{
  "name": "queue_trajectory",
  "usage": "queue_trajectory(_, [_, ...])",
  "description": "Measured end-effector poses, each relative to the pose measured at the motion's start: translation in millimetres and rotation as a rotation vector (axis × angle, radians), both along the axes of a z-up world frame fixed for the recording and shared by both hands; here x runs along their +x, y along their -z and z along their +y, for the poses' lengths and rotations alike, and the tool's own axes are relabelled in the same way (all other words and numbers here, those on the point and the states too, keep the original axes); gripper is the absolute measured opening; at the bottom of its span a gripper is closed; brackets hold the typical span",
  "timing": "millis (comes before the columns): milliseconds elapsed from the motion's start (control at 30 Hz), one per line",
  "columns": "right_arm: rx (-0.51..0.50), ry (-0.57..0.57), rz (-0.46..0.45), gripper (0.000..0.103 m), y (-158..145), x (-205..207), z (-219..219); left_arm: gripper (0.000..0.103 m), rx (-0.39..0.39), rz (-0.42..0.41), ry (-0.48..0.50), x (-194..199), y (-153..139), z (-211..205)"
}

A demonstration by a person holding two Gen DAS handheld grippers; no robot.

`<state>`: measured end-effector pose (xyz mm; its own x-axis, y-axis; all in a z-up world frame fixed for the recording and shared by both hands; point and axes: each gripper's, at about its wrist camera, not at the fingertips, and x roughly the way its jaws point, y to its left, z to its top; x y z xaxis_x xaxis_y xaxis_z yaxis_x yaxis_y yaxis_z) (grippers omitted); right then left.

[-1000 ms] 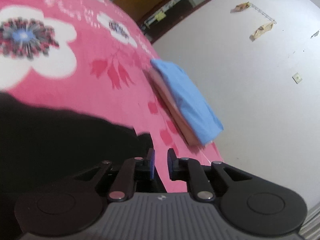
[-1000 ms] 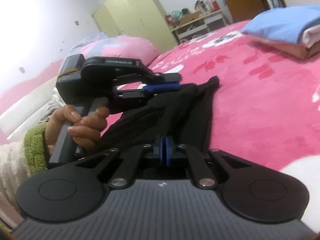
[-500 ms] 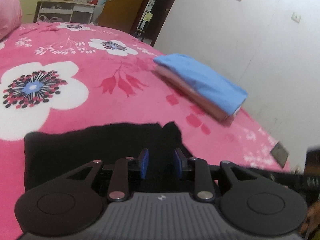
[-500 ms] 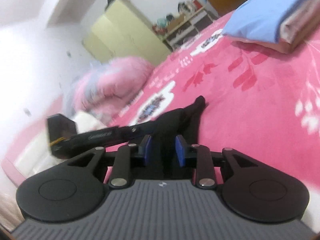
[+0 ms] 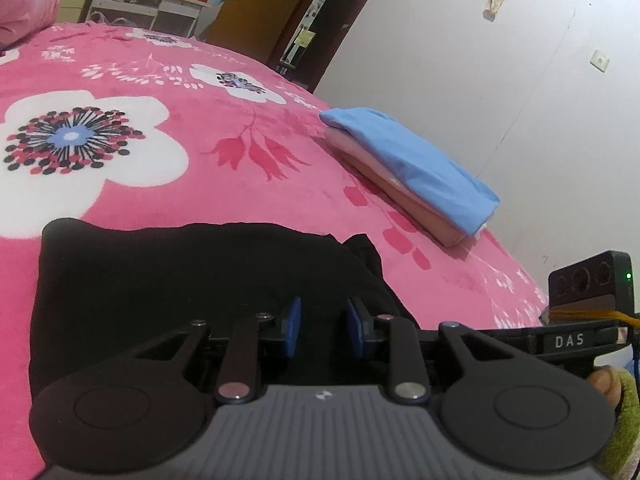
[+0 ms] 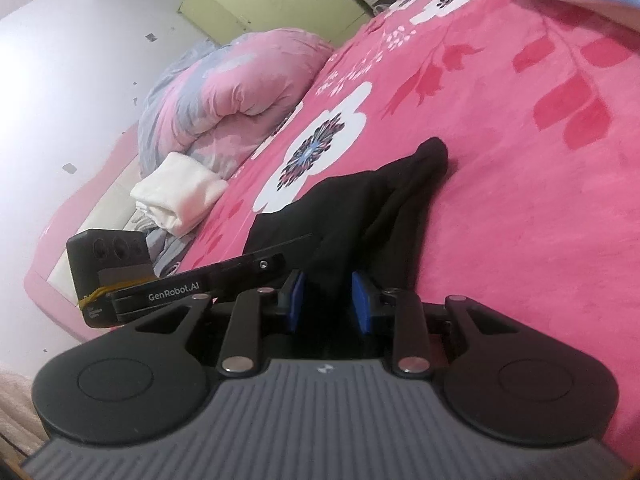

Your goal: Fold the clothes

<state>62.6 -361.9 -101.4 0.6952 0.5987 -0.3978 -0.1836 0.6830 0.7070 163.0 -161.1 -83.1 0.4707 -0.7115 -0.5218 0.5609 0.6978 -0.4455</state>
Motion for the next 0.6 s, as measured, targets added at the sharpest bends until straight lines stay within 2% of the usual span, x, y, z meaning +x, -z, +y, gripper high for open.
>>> queue_trajectory(100, [0.019, -0.002, -0.011, 0.004, 1.2, -1.2, 0.0, 0.027, 0.007, -0.005, -0.001, -0.7, -0.8, -1.0])
queue_trajectory(133, [0.026, -0.003, -0.014, 0.001, 1.6, -1.6, -0.1, 0.027, 0.013, -0.011, -0.002, -1.5, -1.6, -1.7])
queue_trajectory(200, [-0.027, 0.026, -0.071, 0.001, -9.1, -10.3, 1.6, 0.027, 0.031, -0.026, -0.002, -3.8, -4.1, -3.6])
queue_trajectory(333, [-0.194, 0.069, -0.128, 0.000, -28.2, -18.0, 11.8, 0.027, 0.114, -0.090, 0.004, -11.9, -10.7, -13.1])
queue_trajectory(467, [-0.476, 0.052, -0.143, 0.000, -28.1, -19.1, 39.8, 0.029, 0.209, -0.159, 0.020, -20.8, -13.4, -25.6])
queue_trajectory(600, [-0.575, 0.047, -0.137, 0.002, -25.1, -19.8, 48.9, 0.034, 0.246, -0.186, 0.033, -24.7, -13.0, -32.1])
